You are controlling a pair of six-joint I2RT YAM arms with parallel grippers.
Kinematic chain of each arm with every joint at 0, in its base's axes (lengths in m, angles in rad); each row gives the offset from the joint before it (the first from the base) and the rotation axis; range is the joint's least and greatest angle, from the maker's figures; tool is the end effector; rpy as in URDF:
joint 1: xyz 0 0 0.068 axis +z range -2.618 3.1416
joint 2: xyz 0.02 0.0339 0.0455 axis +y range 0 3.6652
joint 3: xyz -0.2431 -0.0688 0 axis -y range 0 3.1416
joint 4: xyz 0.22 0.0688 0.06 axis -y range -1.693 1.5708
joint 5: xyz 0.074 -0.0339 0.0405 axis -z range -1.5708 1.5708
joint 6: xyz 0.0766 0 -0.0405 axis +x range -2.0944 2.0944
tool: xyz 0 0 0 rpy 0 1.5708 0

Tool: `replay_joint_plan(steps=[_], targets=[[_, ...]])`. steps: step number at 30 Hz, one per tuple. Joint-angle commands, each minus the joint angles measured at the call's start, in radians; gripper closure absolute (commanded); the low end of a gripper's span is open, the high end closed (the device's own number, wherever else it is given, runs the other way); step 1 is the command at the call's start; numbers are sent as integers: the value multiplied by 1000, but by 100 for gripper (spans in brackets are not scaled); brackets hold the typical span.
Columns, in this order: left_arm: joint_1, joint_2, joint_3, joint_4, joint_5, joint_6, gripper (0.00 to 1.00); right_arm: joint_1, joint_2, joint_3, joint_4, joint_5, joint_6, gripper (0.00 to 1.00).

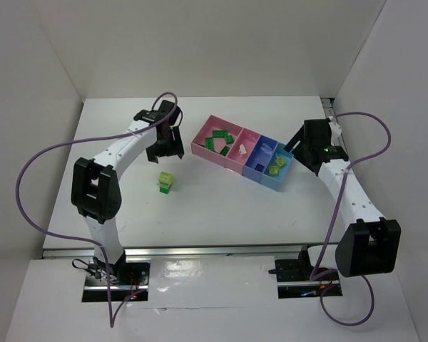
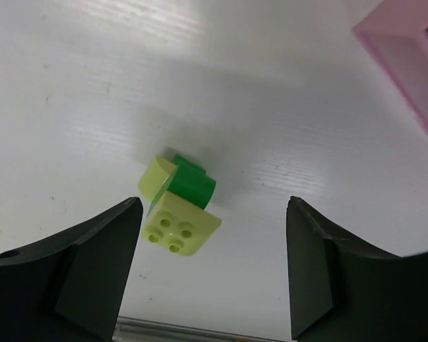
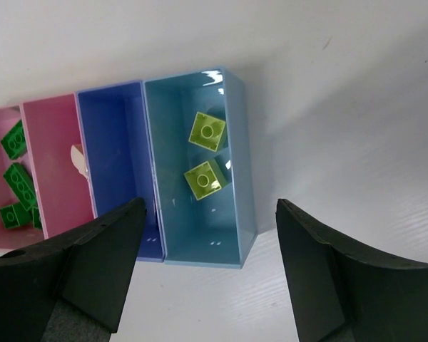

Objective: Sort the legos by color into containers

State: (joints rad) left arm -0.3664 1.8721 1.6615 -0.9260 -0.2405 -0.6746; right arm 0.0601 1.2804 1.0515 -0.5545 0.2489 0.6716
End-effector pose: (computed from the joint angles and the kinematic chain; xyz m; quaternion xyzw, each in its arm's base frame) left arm 0.3634 -0.1199 0.2237 -0.1743 0.9540 -0.0047 0.2438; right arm 0.2839 -0.0018 0.2503 0.3212 0.8595 0.0291 0.3965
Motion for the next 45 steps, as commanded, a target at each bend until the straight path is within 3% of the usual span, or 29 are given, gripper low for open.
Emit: replay_joint_plan(steps=[1,10,20,38,45], targets=[[-15,-57,-63,-103,-40,-163,17,20,13,22,45,0,-10,19],[26,-44,-135,-73,30,-217,14,38,31,22,54,-10,-23,19],[44,-13,-144,-27,60,-175,14,90,103,41,45,-19,-52,19],[44,9,-163,-36,50,-200,27,99,143,68,45,-20,-61,19],[26,-27,-172,-4,136,-80,20,99,161,68,45,-30,-61,19]])
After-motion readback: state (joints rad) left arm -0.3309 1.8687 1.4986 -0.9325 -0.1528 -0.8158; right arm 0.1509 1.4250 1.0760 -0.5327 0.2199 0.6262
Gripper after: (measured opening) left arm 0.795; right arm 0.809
